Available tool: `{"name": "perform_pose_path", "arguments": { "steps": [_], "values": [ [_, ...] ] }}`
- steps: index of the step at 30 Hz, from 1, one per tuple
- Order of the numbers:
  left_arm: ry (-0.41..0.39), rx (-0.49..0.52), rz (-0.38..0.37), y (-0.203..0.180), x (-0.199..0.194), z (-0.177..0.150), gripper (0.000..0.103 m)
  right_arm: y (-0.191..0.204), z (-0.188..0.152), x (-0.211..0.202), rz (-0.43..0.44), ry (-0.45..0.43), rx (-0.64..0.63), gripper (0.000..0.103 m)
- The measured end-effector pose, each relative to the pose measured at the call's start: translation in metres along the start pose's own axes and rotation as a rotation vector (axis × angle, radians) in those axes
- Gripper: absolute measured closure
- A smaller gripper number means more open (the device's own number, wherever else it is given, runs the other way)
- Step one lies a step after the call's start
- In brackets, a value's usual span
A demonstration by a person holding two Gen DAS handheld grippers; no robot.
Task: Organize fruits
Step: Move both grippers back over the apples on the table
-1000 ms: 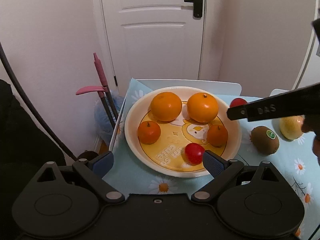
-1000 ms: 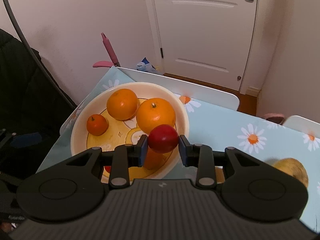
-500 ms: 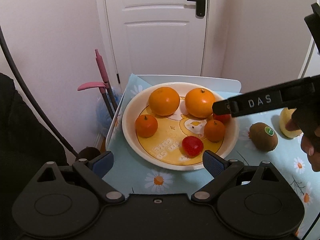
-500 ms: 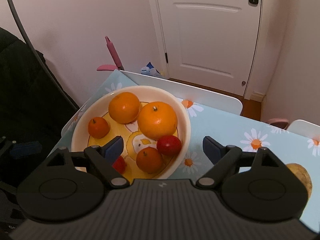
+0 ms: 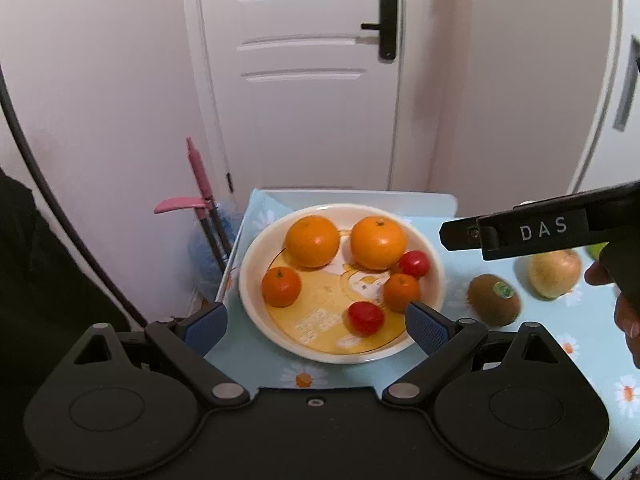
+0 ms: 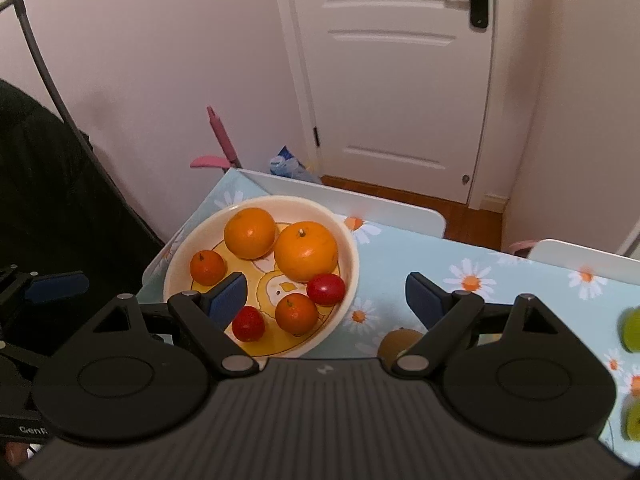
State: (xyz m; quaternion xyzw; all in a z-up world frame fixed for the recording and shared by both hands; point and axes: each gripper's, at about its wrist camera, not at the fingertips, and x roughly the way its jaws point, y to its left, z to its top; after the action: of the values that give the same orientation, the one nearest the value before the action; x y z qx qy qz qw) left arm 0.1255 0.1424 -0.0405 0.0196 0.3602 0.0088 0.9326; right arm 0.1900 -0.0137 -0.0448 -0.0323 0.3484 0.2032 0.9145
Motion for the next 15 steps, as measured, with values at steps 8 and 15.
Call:
{"name": "perform_pose_path", "arguments": {
  "steps": [8, 15],
  "values": [
    [-0.057, 0.072, -0.070, -0.012, -0.014, 0.012, 0.005, -0.008, -0.006, -0.044, -0.077, -0.051, 0.070, 0.001],
    [-0.071, 0.146, -0.124, -0.036, -0.017, 0.016, 0.005, -0.036, -0.026, -0.078, -0.152, -0.068, 0.141, 0.001]
  ]
}}
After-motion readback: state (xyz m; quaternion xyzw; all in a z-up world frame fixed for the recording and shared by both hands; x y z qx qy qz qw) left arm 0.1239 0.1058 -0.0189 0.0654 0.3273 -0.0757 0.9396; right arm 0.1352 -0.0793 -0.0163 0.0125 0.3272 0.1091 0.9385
